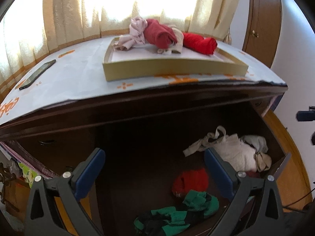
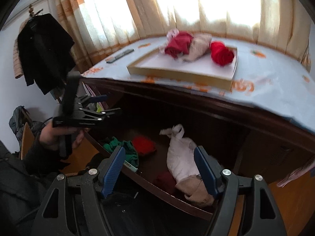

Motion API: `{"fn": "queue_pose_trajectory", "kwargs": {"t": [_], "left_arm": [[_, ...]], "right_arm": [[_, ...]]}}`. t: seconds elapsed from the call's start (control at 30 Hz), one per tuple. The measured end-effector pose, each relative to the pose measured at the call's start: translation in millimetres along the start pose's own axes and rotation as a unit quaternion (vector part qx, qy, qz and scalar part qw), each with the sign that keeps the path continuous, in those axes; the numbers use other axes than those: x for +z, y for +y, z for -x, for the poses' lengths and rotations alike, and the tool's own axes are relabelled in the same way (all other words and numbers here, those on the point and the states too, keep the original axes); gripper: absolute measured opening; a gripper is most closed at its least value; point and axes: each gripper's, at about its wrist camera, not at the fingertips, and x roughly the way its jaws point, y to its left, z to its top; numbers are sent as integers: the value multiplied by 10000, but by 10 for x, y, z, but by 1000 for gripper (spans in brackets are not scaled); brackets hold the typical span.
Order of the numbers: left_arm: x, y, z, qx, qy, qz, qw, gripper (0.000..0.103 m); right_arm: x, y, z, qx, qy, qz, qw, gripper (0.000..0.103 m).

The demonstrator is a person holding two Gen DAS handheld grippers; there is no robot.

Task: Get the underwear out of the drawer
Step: 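Move both tools back down into the open drawer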

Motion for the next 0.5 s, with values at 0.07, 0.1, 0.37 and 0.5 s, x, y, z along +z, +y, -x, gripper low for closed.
{"fn": "queue_pose_trajectory", "kwargs": {"t": [0.07, 0.1, 0.37, 0.5], "left_arm": [[-21, -11, -42, 8, 89, -29, 10000, 102], [-32, -17, -60, 7, 137, -47, 9999, 102], [-82, -23, -112, 36, 314, -164, 9994, 102], [-113, -5, -145, 57, 401, -187, 9990, 102]], "right_arm": [[-22, -24, -164, 2, 122, -59, 9999, 74], [-31, -41, -249, 8, 192, -87, 9998, 74], [2, -179, -928, -292, 790, -47, 9964, 74], [38, -194, -1180, -475, 1055, 136, 9932, 74]]}}
